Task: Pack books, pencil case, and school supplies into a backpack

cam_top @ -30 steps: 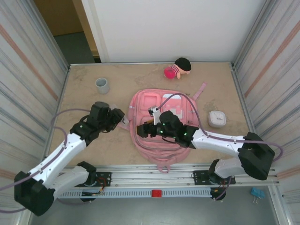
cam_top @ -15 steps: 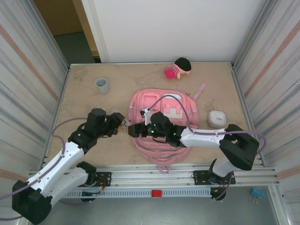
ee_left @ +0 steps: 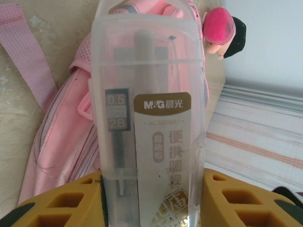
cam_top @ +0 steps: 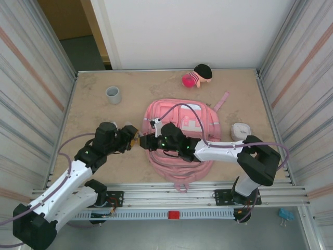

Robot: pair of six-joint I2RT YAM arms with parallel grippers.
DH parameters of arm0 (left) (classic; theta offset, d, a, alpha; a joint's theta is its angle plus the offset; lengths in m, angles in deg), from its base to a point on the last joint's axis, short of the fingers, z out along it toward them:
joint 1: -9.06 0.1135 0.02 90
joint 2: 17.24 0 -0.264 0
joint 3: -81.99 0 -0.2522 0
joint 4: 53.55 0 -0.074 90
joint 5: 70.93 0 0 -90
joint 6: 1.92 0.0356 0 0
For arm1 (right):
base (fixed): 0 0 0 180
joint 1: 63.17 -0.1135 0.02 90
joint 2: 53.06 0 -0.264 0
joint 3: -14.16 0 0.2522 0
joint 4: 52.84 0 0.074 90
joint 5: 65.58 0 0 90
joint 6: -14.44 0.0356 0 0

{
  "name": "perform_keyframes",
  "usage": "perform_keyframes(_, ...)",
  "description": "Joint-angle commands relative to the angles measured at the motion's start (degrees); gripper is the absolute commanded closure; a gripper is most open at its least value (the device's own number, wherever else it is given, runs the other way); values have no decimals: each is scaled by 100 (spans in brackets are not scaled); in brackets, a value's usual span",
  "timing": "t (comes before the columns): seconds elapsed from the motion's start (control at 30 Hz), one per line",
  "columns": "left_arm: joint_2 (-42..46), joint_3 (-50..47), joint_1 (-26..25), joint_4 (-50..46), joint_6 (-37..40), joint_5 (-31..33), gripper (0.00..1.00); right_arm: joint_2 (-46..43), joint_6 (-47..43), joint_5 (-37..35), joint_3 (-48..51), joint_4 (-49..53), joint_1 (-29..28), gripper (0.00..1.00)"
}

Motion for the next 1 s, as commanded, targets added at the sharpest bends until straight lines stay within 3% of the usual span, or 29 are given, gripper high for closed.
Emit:
perform_keyframes(0.0, 63, -24, -29, 286, -133, -173, 52, -70, -167, -100, -70, -153, -115, 77)
perform_keyframes(0.1, 32, -13, -31, 246, -81, -125, 45, -211, -185, -207, 59, -147, -115, 79)
perform_keyframes(0.23, -45, 3, -40, 82, 60, 40, 27, -520, -204, -282, 291, 23, -30, 79)
perform_keyframes(0.43, -105, -16, -175, -96, 161, 320, 9, -1207, -159, -228, 705, 508, 299, 80)
perform_keyframes(0.67, -211, 317, -692, -987, 1098, 1587, 7, -2036, -281, 233, 891, 1387, 949, 81)
perform_keyframes(0.8, -327, 592, -1094, -1245, 1570, 2364, 8, -2463, -321, 675, 896, 1790, 1679, 82)
perform_keyframes(0.97, -703, 1190, -1302, -1807, 2102, 2812, 8, -2765, -743, 928, 369, 2968, 2392, 82)
